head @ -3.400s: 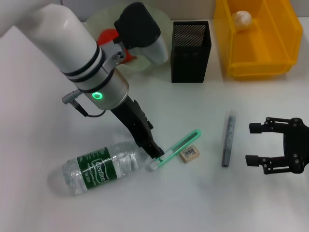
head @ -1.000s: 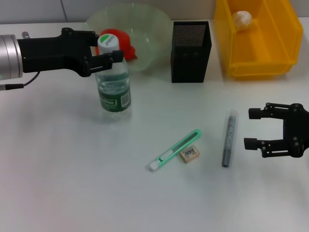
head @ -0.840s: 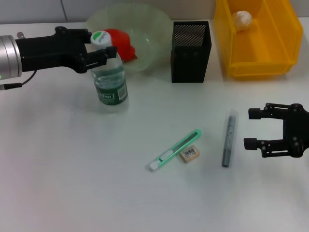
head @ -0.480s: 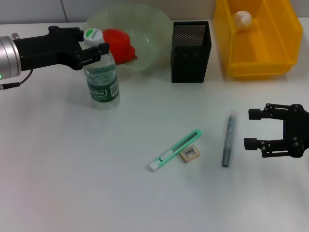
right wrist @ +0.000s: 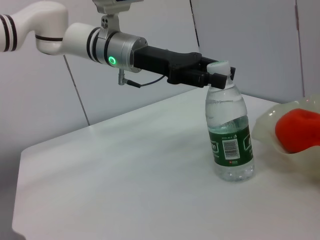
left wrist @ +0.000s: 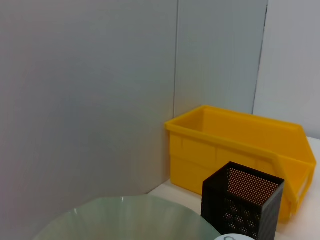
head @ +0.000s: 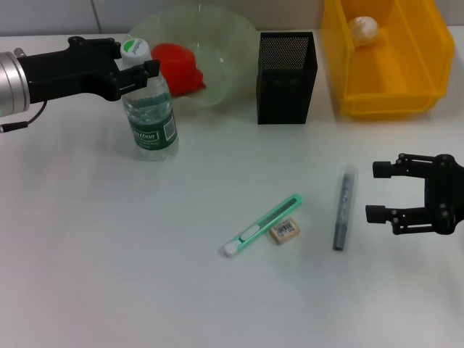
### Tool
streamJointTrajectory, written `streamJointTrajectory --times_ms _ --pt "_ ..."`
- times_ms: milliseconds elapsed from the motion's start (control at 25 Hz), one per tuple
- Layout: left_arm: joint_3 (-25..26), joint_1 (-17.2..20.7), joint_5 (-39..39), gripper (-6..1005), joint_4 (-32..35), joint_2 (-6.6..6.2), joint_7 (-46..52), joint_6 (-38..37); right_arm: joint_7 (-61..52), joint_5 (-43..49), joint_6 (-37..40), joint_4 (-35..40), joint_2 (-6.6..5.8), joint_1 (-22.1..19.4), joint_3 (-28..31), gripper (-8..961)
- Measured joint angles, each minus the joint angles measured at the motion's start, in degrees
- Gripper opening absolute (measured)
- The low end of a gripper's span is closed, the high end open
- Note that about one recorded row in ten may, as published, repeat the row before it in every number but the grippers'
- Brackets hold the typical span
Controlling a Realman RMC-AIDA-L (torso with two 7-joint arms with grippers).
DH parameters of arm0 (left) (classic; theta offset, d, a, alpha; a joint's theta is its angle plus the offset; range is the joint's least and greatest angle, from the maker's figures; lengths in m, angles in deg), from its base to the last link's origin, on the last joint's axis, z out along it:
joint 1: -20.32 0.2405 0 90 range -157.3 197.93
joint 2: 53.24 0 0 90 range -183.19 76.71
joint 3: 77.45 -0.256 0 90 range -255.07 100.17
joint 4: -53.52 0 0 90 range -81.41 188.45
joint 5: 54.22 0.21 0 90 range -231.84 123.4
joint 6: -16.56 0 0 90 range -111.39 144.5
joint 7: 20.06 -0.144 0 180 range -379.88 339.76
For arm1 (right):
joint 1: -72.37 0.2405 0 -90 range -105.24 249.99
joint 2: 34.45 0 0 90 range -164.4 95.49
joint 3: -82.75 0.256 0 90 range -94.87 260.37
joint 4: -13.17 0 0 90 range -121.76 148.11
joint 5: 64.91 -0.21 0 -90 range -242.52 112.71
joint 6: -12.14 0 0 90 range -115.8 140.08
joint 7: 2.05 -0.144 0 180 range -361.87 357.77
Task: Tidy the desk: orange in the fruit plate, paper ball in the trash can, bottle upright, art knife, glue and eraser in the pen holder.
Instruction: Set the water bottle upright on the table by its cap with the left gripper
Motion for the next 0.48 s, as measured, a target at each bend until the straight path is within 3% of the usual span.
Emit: streamJointTrajectory --times_ms 440,480 --pt "0.1 0.0 -0.3 479 -0.5 -0.03 -0.3 0.0 0.0 0.0 0.0 0.0 0.00 0.2 0.5 835" --pt "0.1 0.0 -0.3 530 -0.5 -0.05 -0.3 -0.1 0.0 0.0 0.0 0.0 0.00 0.2 0.5 835"
